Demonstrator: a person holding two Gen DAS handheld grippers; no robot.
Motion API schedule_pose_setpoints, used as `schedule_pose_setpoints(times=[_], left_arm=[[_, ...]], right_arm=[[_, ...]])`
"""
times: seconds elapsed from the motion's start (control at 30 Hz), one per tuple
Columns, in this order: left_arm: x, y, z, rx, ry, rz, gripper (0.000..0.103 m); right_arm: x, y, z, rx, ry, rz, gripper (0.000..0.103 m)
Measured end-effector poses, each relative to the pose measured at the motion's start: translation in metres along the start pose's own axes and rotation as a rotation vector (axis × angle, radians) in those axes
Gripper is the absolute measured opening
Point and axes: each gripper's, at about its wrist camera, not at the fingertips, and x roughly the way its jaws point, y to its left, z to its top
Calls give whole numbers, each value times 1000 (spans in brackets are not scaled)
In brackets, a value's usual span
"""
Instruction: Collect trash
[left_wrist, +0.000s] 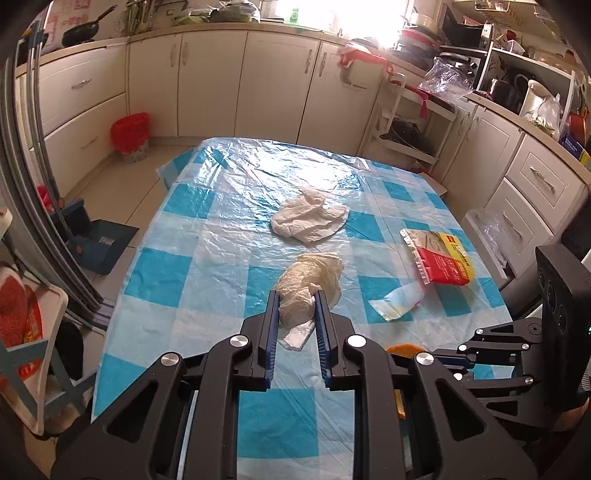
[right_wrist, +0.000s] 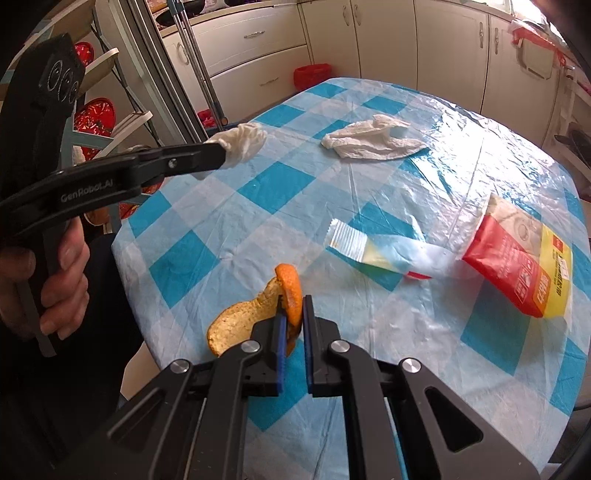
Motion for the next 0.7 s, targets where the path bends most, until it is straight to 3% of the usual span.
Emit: schedule_pose_setpoints(times=[0.7], left_arm=[[-63,-71,1,89,-88,-66,18]], right_arm=[[-93,-61,-30,231,-207,-212,9]])
